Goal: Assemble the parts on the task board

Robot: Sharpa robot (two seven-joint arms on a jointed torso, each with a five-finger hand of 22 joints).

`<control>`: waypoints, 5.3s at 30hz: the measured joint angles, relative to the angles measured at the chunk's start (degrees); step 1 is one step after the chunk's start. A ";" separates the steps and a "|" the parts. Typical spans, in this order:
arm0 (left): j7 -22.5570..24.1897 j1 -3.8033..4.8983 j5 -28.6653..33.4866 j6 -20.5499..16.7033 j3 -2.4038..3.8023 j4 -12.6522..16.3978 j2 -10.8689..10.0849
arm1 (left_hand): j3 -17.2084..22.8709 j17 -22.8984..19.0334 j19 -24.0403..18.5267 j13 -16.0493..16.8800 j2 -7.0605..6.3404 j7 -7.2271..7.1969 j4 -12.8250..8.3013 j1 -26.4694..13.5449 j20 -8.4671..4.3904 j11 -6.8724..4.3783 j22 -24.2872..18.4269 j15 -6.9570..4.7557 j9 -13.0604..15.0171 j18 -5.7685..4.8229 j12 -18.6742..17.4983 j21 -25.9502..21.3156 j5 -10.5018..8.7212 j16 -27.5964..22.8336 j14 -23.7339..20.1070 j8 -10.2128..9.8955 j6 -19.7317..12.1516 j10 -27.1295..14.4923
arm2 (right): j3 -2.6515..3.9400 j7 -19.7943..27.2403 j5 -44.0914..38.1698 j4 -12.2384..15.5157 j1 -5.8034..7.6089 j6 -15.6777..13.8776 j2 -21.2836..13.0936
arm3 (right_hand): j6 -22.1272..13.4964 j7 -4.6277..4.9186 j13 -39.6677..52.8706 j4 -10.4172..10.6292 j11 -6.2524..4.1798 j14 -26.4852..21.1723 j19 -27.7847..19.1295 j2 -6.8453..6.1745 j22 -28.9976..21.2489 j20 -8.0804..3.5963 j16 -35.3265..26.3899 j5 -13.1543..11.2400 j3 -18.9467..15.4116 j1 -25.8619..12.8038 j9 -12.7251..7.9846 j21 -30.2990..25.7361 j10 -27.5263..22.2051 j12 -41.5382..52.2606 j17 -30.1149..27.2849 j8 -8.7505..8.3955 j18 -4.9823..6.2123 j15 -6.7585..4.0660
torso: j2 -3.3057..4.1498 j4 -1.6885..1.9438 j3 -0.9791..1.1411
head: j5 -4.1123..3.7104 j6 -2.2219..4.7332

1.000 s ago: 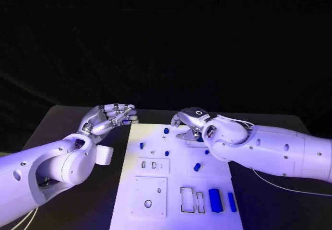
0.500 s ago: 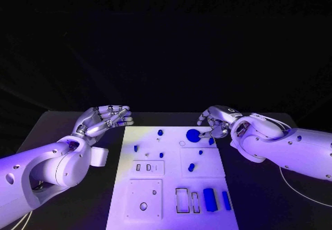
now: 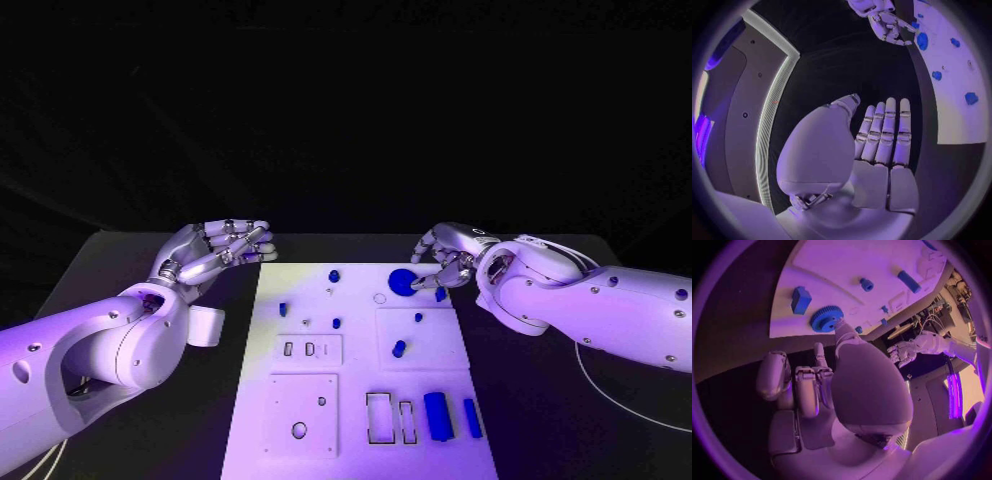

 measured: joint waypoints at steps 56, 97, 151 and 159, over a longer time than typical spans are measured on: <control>-0.12 0.00 0.08 0.28 0.00 -0.29 0.14 | 0.16 0.20 0.00 0.00 0.00 0.00 -0.15 0.00 0.00 0.20 -0.14 0.00 -0.06 0.00 -0.27 0.00 0.00 -0.26 0.00 -0.23 0.00 0.20 | -0.07 -0.01 2.75 -4.03 -1.14 1.42 4.41 | 2.74 -0.69 -0.04 -0.22 -0.01 0.00 1.01 3.86 3.01 -0.23 0.43 0.30 7.29 2.81 -0.03 1.93 0.00 0.96 -0.04 1.02 -0.89 0.00 | -0.07 0.00 -0.05 | 0.56 -1.15; -0.46 -0.01 0.10 0.53 0.00 -0.66 0.56 | 0.31 0.24 0.00 0.00 0.00 0.00 0.01 0.00 0.00 0.20 -0.19 0.00 -0.06 0.00 -0.26 0.00 0.00 -0.26 0.00 -0.23 0.00 0.20 | -0.13 -2.40 -13.69 1.01 -2.47 -6.24 15.66 | 2.87 -0.59 -0.05 -0.16 -0.43 0.00 1.83 3.72 4.87 -1.05 0.65 0.24 10.61 3.20 -0.21 3.20 0.00 0.96 -0.02 0.91 -0.88 -0.43 | 0.05 0.20 -0.19 | 1.31 -0.79; -0.75 0.00 0.11 0.77 0.00 -0.60 0.43 | 0.56 0.43 0.00 0.00 0.00 0.00 -0.24 0.00 0.00 0.19 -0.31 0.00 -0.06 0.00 -0.61 -0.23 0.00 -0.26 0.00 -0.22 0.00 0.20 | -0.36 -1.69 -12.22 -4.72 -3.57 -4.05 18.44 | -0.14 0.97 -0.04 0.32 0.92 0.00 1.40 2.56 4.51 0.40 0.65 0.33 3.64 -7.24 -1.83 2.05 -0.09 0.30 -0.05 -4.52 -0.87 1.03 | -0.01 0.06 -0.08 | 1.90 -1.16; -0.76 0.00 0.11 0.79 0.00 -0.89 0.38 | 0.55 0.42 0.00 0.00 0.00 0.00 -0.24 0.00 0.00 0.19 -0.31 0.00 -0.07 0.00 -0.61 -0.23 0.00 -0.26 0.00 -0.22 0.00 0.20 | -0.35 -0.07 -9.61 0.68 -3.23 -7.80 11.03 | 0.08 0.75 -0.04 0.32 0.92 0.00 1.61 2.55 4.69 0.61 0.65 0.33 3.64 -7.24 -1.75 2.05 -0.09 0.30 0.00 -4.52 -0.88 1.02 | -0.12 -0.10 0.03 | 1.84 -0.87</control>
